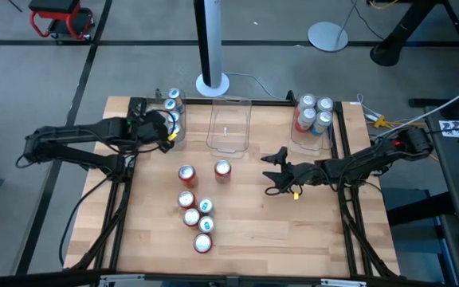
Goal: Sort soda cans
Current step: Put the blue soda can into the left transparent bin
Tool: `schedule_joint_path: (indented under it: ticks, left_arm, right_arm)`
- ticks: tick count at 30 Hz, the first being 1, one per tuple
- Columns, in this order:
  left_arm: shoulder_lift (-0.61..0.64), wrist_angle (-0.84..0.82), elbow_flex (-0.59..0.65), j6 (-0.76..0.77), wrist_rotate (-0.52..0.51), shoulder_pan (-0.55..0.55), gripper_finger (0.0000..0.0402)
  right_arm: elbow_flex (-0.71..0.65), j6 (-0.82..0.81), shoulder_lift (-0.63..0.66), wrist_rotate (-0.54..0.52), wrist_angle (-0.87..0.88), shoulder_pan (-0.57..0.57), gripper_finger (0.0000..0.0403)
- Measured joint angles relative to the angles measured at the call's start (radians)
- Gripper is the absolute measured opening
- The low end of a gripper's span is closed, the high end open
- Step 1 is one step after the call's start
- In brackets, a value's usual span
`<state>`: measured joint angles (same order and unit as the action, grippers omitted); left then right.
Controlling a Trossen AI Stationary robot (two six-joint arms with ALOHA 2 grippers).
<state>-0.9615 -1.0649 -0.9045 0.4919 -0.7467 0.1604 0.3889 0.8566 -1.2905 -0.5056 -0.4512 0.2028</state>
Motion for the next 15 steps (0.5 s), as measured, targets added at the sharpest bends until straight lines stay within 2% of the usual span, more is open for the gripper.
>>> schedule_joint_path:
  ticks: [8,12,15]
  left_arm:
    - [0.032,0.119,0.107,-0.025,0.004,0.062,0.023]
    - [0.046,0.195,0.174,-0.049,0.06,0.104,0.023]
    - [0.053,0.247,0.217,-0.062,0.063,0.137,0.023]
  right_arm:
    - [0.0,-0.013,-0.045,-0.007,-0.011,0.0,0.0321]
    - [0.0,-0.013,-0.05,-0.006,-0.02,0.0,0.0321]
    - [0.0,-0.013,-0.05,-0.006,-0.02,0.0,0.0321]
